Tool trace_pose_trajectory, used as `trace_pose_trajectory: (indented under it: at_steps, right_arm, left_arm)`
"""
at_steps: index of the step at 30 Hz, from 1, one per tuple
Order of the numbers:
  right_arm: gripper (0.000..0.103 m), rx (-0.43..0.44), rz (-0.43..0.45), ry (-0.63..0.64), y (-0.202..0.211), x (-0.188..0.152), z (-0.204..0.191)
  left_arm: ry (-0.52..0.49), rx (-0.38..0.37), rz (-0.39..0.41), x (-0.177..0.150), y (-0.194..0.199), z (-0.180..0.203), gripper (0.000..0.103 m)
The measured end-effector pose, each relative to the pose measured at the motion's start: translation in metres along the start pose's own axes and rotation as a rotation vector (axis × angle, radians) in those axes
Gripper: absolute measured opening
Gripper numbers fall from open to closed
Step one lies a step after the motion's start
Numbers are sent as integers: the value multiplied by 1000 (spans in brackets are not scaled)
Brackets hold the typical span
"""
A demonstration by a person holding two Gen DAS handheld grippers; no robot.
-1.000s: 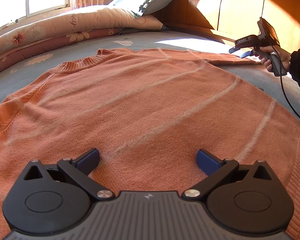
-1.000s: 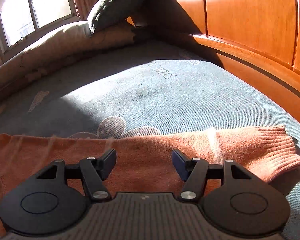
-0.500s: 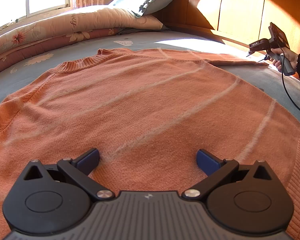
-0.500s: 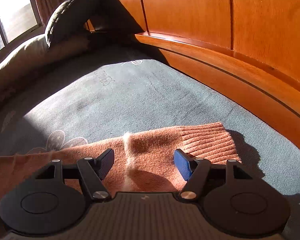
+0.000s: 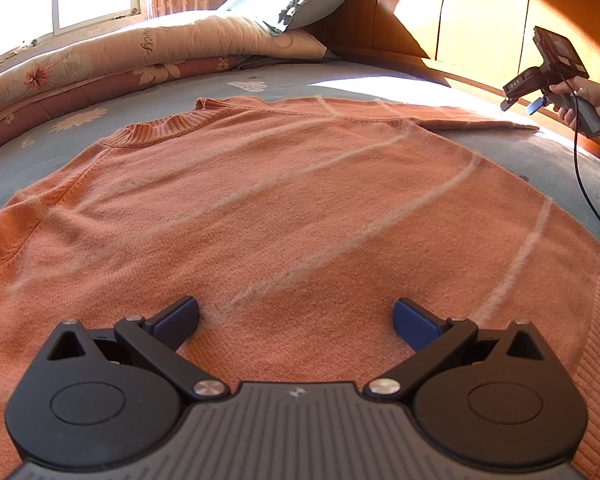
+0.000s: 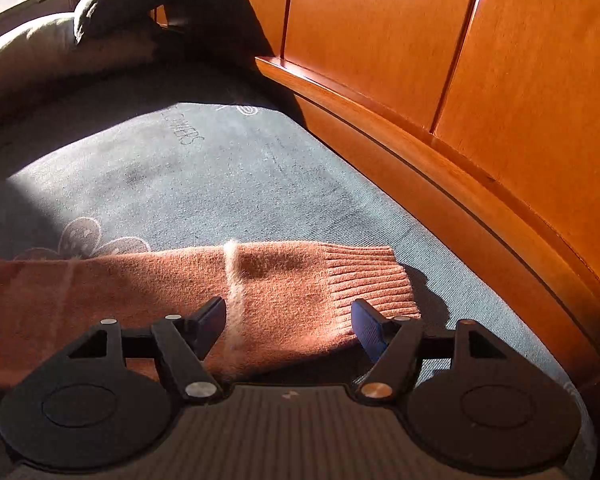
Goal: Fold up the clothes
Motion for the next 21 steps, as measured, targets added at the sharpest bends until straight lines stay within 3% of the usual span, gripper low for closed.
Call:
trace_pose_trajectory:
  at_steps: [2,6,12,17,21]
  right_arm:
    - [75,2,7,72,19,-5,-20]
    - [77,110,-7,215,59,-30,-81]
    - [81,271,-28,429,119,-68,-172]
    - [84,398,-51,591,163,-101,-245]
    - [84,420,-118,579,141,-137,-271]
  left_arm:
    - [-1,3,-1,0,1,0,103]
    - [2,26,-6,2,5,1,102]
    - [66,76,62,8,27,-14,102]
    - [169,67,-7,6,24,-38,102]
    - [216,45,-78,-3,17,-52,102]
Point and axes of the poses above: each gripper's, at about its wrist camera, not at the fingertips, and y roughly against the way its jaws point, z to its right, x to its top, the point moved 1 cm from there along -y, roughly the way its jaws point, and after that the axes turned 15 degrees about -z, right-handed, at the moved point
